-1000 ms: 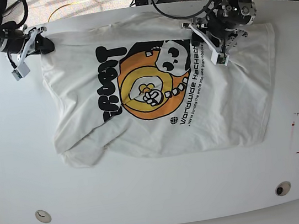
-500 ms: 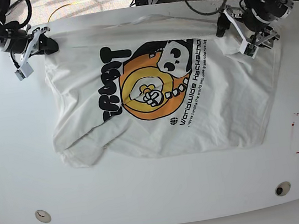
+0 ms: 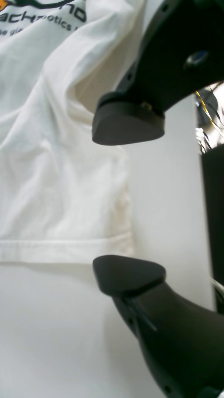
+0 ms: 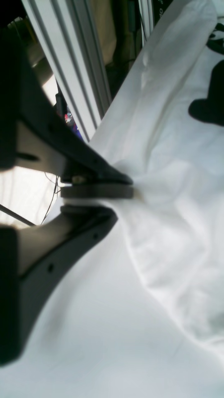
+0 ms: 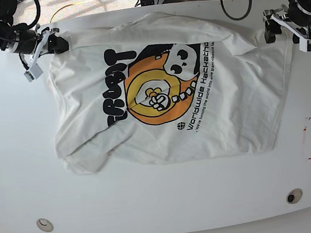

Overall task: Fold the T-shirt properly
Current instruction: 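Release and regrasp the shirt edge with both grippers, then pull the shirt edge with both grippers away from the body to spread it, then fold the held edge with both grippers over onto the shirt body, then release the right gripper and move it to the shirt's sleeve corner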

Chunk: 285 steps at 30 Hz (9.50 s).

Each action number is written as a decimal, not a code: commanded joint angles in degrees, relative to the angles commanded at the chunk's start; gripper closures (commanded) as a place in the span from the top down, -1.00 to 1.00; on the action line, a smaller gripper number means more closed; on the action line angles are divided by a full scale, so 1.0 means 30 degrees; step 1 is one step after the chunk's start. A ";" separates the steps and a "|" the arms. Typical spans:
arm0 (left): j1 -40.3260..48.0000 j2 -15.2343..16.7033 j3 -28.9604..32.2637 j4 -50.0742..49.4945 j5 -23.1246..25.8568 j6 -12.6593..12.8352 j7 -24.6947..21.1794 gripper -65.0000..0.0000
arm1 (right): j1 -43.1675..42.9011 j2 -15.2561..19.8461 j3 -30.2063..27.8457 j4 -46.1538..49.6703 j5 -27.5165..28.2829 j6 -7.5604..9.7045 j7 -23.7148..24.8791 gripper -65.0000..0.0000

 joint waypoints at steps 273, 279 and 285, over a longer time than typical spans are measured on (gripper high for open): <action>-0.3985 -0.4689 0.6066 -0.5509 0.7385 0.0000 -0.2374 -0.43 | 0.1407 -0.1055 0.7092 0.0117 -0.5275 0.0835 -0.3077 -0.94; -0.1905 -0.4278 0.4718 -0.3692 0.7443 0.0000 -0.1905 -0.43 | 0.0293 -0.0938 0.7209 0.0176 -0.2667 0.0835 -0.3282 -0.60; -0.1114 -0.3663 0.4044 -0.2930 0.7531 0.0000 -0.1905 -0.43 | -0.1055 -0.1114 0.6740 0.0352 0.1172 0.0835 -0.3311 0.35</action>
